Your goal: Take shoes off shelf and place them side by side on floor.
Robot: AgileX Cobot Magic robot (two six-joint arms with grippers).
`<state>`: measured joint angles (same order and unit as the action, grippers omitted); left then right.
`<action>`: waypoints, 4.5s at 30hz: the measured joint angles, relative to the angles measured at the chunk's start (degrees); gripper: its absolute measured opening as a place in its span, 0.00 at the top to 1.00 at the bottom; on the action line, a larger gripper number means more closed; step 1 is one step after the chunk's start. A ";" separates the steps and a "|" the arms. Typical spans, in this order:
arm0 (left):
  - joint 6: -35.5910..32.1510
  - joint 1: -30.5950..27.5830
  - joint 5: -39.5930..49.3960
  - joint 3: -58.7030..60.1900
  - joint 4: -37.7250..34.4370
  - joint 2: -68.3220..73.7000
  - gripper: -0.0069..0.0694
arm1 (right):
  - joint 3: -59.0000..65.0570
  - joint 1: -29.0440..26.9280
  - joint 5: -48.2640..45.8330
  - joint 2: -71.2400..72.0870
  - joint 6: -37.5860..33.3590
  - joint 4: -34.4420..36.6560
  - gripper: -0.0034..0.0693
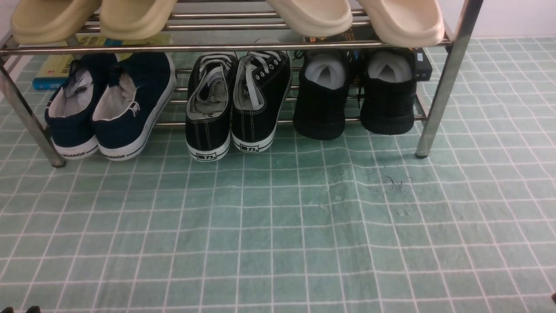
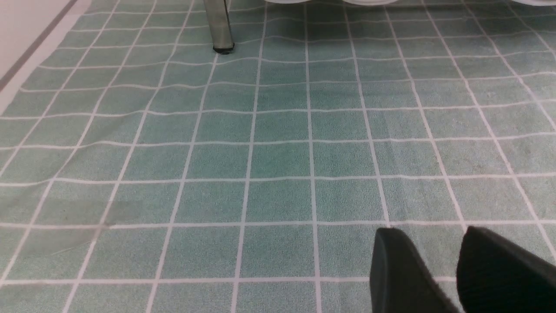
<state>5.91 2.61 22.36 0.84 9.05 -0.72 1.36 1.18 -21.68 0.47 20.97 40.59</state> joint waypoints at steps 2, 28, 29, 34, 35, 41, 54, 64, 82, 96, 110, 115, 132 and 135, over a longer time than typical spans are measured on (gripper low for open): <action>0.00 0.00 0.00 0.00 0.00 0.00 0.59 | 0.00 0.00 0.00 0.00 0.06 1.59 0.62; 0.00 0.00 0.00 0.00 0.00 0.00 0.59 | -50.56 0.00 -39.50 -57.37 -33.96 -11.70 0.95; 0.00 0.00 0.00 0.00 0.00 0.00 0.59 | -51.40 0.00 -40.43 -58.14 -34.49 -11.32 0.94; 0.00 0.00 0.00 0.00 0.00 0.00 0.59 | -62.22 4.12 -47.35 -74.80 -44.27 -1.54 0.89; 0.00 0.00 0.00 0.00 0.00 0.00 0.59 | -63.13 4.49 -47.51 -75.28 -44.44 -1.47 0.88; 0.00 0.00 0.00 0.00 0.00 0.00 0.59 | -79.60 18.96 -45.71 -88.34 -39.37 -8.53 0.66; 0.00 0.00 0.00 0.00 0.00 0.00 0.59 | -108.09 34.26 -34.49 -109.92 -19.79 -40.90 0.21; 0.00 0.00 0.00 0.00 0.00 0.00 0.59 | -110.25 34.86 -20.64 -116.46 -12.36 -53.55 0.18; 0.00 0.00 0.00 0.00 0.05 0.00 0.59 | -110.35 34.86 -18.64 -122.80 -3.08 -62.50 0.55; 0.00 0.00 0.00 0.00 0.05 0.00 0.59 | -110.84 35.57 -41.20 -109.94 -15.66 -48.66 0.92; 0.00 0.00 0.00 0.00 0.05 0.00 0.59 | -105.20 35.68 -50.73 -96.13 -18.79 -29.55 0.92; 0.00 0.00 0.00 0.00 0.05 0.00 0.59 | -100.44 35.68 -50.73 -95.80 -21.70 -27.36 0.92; 0.00 0.00 0.00 0.00 0.05 0.00 0.59 | -99.52 35.68 -46.93 -101.97 -36.27 -32.83 0.92; 0.00 0.00 0.00 0.00 0.05 0.00 0.59 | -99.52 35.96 -45.71 -103.82 -37.29 -31.59 0.92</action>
<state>5.91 2.61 22.36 0.84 9.10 -0.72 -98.16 37.14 -67.39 -103.35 -16.32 9.00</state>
